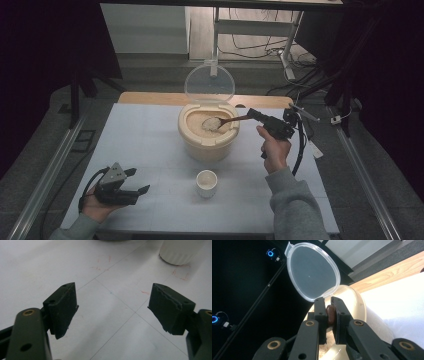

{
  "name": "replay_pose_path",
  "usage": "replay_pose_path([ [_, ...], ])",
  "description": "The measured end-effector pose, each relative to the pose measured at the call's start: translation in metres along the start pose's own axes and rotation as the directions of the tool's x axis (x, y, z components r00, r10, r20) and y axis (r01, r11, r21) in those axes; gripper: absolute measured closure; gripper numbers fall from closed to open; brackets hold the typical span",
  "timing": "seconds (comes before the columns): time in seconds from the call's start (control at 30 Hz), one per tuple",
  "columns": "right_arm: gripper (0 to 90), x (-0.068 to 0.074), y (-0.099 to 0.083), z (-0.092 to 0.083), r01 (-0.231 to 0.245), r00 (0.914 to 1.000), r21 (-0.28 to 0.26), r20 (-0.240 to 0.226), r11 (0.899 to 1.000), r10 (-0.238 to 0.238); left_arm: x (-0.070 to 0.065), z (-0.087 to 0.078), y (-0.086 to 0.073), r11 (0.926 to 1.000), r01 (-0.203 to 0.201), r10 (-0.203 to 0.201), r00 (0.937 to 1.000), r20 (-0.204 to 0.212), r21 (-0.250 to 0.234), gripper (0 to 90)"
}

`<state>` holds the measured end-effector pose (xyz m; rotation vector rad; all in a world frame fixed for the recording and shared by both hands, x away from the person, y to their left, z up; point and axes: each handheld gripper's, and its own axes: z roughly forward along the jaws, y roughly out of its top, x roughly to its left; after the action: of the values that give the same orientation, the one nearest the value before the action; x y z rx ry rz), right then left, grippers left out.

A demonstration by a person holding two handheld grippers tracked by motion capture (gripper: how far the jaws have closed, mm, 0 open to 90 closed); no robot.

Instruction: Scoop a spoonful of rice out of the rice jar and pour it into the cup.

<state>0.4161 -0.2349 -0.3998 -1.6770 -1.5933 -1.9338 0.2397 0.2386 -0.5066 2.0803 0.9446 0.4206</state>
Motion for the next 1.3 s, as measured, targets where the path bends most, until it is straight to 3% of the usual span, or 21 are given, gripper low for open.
replay_pose_path([
  [0.5,83.1,-0.004,0.002,-0.007,-0.060,0.9975,-0.011,-0.039,0.998,0.059,0.000,0.000,0.000,1.0000,0.000,0.000,1.0000,-0.003,0.000,22.6],
  [1.3,83.1,-0.003,-0.003,-0.019,-0.087,0.9932,0.019,-0.076,0.996,0.088,0.000,0.000,0.000,1.0000,-0.002,0.002,1.0000,-0.001,0.003,22.6],
])
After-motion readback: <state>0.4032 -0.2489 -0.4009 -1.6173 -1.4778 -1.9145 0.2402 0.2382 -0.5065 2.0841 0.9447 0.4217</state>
